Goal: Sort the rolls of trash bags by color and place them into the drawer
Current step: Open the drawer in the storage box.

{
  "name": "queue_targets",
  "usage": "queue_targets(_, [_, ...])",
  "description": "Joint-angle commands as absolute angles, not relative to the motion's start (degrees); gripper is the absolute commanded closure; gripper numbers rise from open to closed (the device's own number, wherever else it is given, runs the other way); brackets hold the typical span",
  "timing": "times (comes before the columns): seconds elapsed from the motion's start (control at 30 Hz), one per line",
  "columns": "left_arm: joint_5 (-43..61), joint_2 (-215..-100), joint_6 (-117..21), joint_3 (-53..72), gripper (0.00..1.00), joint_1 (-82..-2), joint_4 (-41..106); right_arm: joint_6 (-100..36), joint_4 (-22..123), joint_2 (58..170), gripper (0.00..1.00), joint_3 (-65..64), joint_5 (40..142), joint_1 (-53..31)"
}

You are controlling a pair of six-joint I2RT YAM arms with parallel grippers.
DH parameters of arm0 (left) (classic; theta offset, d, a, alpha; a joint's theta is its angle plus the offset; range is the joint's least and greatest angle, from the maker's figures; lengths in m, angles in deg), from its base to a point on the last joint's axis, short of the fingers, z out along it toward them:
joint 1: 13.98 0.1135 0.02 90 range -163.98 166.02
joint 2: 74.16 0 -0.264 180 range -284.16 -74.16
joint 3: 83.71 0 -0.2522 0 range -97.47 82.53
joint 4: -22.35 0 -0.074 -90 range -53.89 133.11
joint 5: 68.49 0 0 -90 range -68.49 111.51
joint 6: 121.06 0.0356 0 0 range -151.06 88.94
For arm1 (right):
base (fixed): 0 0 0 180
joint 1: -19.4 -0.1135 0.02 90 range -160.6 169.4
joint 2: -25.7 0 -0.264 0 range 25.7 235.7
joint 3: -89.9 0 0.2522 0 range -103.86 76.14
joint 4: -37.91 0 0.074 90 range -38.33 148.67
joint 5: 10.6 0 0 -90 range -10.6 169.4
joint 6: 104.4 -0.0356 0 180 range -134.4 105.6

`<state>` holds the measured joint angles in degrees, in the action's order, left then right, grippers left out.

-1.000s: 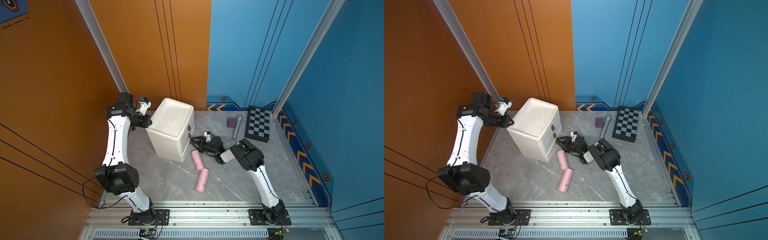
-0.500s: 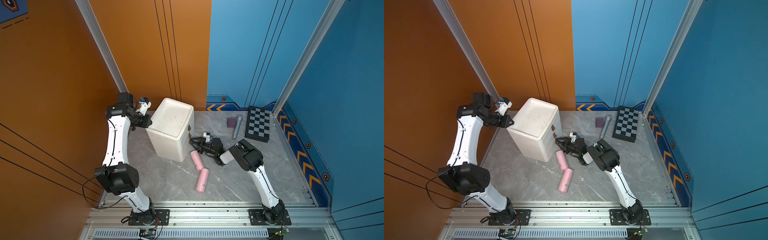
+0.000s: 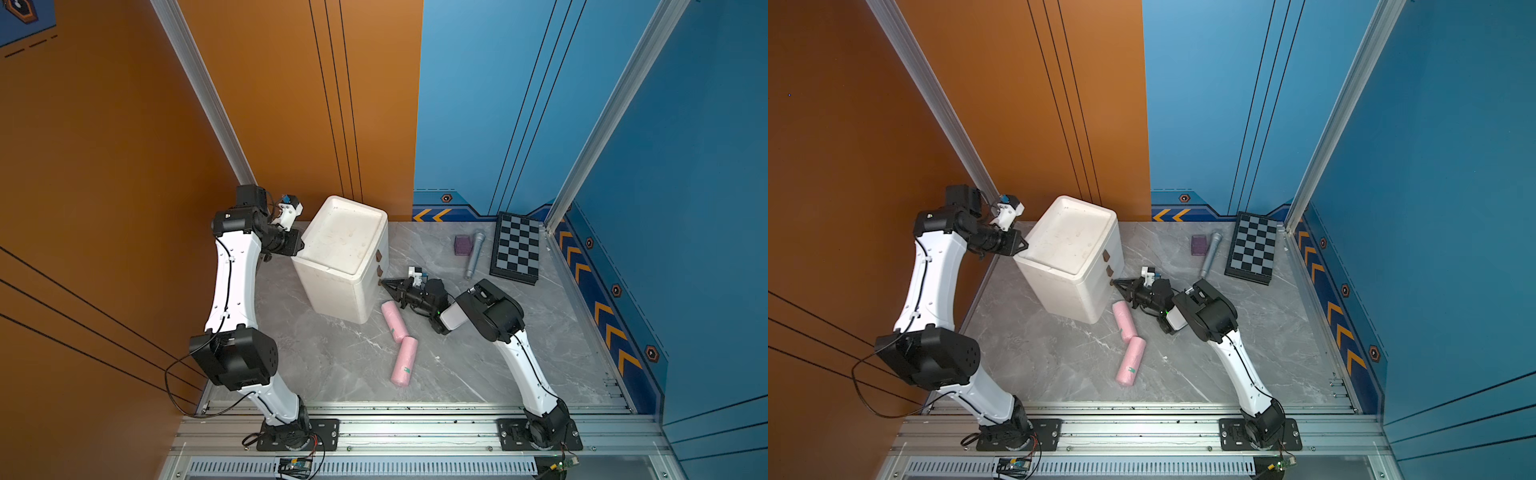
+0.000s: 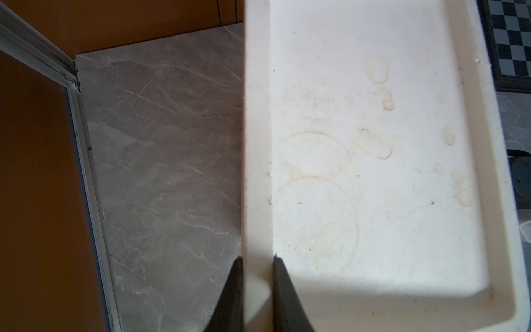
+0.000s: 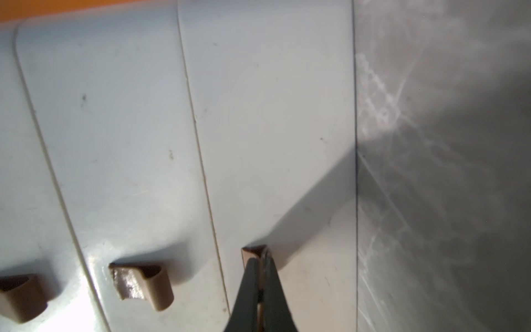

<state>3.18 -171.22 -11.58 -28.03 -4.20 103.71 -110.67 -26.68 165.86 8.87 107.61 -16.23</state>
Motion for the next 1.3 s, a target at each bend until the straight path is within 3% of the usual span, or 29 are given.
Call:
queue_targets(0.0, [-1.67,-170.45,-10.58,-26.1,1.0,-6.86,112.41,-110.13,-29.39,165.76,1.0,10.55,107.43,-16.49])
queue_targets(1.27, [1.94,-170.67,-11.3,-25.4,1.0,-6.84,112.45,-100.0,-27.13,150.58,1.0,34.21,112.02,-2.77])
